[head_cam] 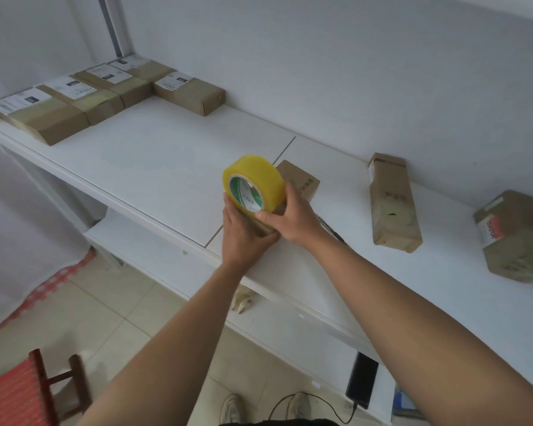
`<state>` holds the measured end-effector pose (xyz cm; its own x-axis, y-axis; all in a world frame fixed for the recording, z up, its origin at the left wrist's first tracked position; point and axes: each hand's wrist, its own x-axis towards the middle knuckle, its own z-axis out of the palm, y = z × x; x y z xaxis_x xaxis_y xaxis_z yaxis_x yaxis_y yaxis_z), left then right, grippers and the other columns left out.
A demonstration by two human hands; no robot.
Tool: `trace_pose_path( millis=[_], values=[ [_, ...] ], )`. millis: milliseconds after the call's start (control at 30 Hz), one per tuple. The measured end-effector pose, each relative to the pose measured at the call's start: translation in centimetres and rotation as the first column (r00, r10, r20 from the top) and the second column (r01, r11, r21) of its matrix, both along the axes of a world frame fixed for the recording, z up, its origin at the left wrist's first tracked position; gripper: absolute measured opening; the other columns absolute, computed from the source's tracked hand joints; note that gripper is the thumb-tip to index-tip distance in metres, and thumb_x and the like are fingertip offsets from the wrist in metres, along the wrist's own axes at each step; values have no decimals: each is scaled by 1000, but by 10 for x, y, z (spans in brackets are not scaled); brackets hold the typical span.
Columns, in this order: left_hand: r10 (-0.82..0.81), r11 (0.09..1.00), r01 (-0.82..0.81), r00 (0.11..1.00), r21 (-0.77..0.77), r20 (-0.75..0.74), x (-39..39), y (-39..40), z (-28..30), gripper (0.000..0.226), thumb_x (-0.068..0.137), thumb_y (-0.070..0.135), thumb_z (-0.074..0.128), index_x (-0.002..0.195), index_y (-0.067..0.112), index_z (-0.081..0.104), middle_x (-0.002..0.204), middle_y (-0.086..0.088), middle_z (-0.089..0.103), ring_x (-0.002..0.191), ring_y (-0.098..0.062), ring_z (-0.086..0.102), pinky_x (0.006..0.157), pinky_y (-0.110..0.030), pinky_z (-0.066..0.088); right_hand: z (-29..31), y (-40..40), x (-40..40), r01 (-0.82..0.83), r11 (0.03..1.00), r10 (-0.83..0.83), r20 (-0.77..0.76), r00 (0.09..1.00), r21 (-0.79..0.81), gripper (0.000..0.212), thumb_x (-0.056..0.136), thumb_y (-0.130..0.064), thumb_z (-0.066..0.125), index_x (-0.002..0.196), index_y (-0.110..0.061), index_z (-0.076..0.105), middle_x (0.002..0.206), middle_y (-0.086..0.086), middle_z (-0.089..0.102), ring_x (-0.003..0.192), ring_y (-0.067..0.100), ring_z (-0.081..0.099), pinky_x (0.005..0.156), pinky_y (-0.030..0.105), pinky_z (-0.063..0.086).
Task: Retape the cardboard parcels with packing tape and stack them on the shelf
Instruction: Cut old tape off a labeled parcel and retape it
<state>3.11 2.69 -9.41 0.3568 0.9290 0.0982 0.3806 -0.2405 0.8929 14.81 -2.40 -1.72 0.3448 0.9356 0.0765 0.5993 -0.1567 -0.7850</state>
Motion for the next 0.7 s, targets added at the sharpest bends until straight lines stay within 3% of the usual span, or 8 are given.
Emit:
trace_pose_path(
  millis=[200, 267, 333, 433, 567, 633, 700],
  values=[
    [-95, 995, 97, 993, -19, 70, -1, 24, -13, 145, 51, 52, 86, 155, 34, -13, 148, 2, 29, 138, -24, 36, 96, -55, 52, -7, 4, 1, 35, 999, -33, -65, 997, 35, 58, 81, -29, 80, 127, -18, 46, 113, 3, 60, 102, 19, 59, 83, 36, 53],
    [-105, 991, 115, 985, -67, 135, -1, 30, -19, 140, 50, 50, 93, 153, 44, -1, 141, 7, 36, 124, -32, 54, 76, -57, 59, -8, 6, 1, 18, 999, -15, -82, 997, 38, 58, 82, -27, 80, 128, -18, 46, 114, 2, 60, 102, 17, 59, 82, 30, 52],
    [-111, 990, 121, 983, -67, 146, -3, 32, -20, 123, 49, 46, 95, 146, 44, 18, 133, 7, 42, 111, -31, 61, 67, -52, 61, -9, 8, 1, 14, 999, -10, -100, 995, 37, 59, 82, -25, 80, 129, -18, 46, 113, 1, 60, 102, 16, 59, 80, 26, 50],
    [-102, 993, 108, 989, -51, 106, -3, 28, -19, 107, 50, 45, 93, 135, 43, 28, 127, 7, 45, 106, -26, 63, 67, -48, 61, -10, 8, 0, 10, 999, -6, -103, 995, 39, 63, 81, -27, 81, 131, -18, 44, 113, -1, 60, 103, 16, 59, 83, 30, 51],
    [-68, 996, 72, 995, -53, 78, -2, 23, -16, 107, 49, 55, 93, 133, 41, 29, 124, 9, 47, 104, -19, 63, 64, -44, 62, -2, 4, 11, -23, 1000, 22, -23, 999, -13, 57, 81, -28, 81, 125, -17, 47, 108, 0, 60, 100, 18, 59, 85, 41, 53],
    [-44, 997, 46, 999, -64, 32, -3, 20, -13, 106, 50, 57, 91, 133, 37, 29, 123, 7, 47, 102, -17, 63, 64, -43, 61, 3, -7, 22, -18, 999, 18, -2, 1000, -37, 53, 78, -30, 81, 118, -19, 47, 100, -5, 60, 92, 15, 59, 80, 39, 53],
    [-24, 998, 23, 1000, -64, -14, -3, 17, -11, 113, 49, 60, 88, 139, 38, 24, 131, 4, 45, 106, -20, 63, 74, -45, 61, 5, -25, 33, 2, 999, -1, 8, 1000, -48, 60, 71, -39, 78, 120, -20, 48, 99, -4, 61, 89, 15, 60, 75, 34, 52]
  ],
)
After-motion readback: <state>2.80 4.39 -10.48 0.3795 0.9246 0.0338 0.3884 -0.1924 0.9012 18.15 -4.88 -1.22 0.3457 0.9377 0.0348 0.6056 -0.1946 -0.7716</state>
